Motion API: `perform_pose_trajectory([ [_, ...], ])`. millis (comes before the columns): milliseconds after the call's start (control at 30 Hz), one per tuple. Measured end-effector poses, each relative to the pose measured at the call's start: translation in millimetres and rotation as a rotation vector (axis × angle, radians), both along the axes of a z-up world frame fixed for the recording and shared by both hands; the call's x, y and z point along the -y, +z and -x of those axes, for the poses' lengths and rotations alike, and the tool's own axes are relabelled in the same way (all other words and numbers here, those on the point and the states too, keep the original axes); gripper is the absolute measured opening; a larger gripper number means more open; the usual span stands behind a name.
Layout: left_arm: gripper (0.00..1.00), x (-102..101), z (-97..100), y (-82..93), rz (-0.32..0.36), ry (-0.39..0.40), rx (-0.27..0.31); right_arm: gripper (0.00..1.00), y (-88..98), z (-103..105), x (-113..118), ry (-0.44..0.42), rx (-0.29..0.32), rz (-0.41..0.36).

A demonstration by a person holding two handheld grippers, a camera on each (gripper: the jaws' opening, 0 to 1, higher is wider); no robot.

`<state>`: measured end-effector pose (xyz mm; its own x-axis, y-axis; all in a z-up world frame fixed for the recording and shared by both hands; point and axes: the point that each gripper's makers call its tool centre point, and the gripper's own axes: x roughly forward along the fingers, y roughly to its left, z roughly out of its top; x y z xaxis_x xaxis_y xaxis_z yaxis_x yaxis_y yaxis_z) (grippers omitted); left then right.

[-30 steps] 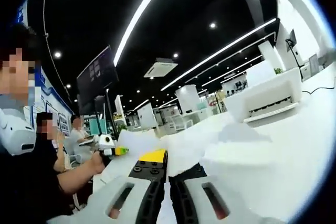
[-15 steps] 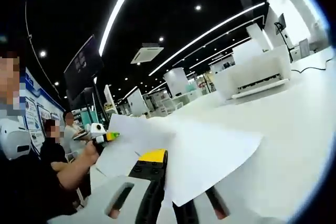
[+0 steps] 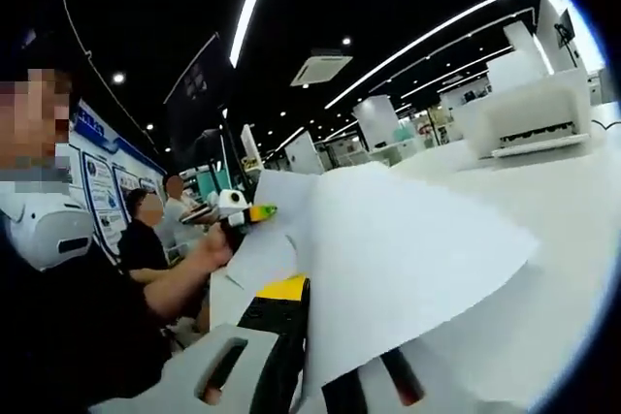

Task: Organize the stack of printing papers by aligning and flattening the scattered papers on the table

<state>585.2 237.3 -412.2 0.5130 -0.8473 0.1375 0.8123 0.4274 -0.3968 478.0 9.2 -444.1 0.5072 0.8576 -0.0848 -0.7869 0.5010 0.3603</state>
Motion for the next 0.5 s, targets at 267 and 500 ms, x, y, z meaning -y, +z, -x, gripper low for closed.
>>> perform_pose_trajectory([
  [267, 0.11, 1, 0.8, 1.4, 0.01, -0.012, 0.004, 0.0, -1.9, 26, -20, 0.189, -0.012, 0.007],
  [500, 0.15, 2, 1.5, 1.7, 0.015, -0.029, 0.003, 0.0, -5.2, 33, -27, 0.282, 0.002, 0.09],
])
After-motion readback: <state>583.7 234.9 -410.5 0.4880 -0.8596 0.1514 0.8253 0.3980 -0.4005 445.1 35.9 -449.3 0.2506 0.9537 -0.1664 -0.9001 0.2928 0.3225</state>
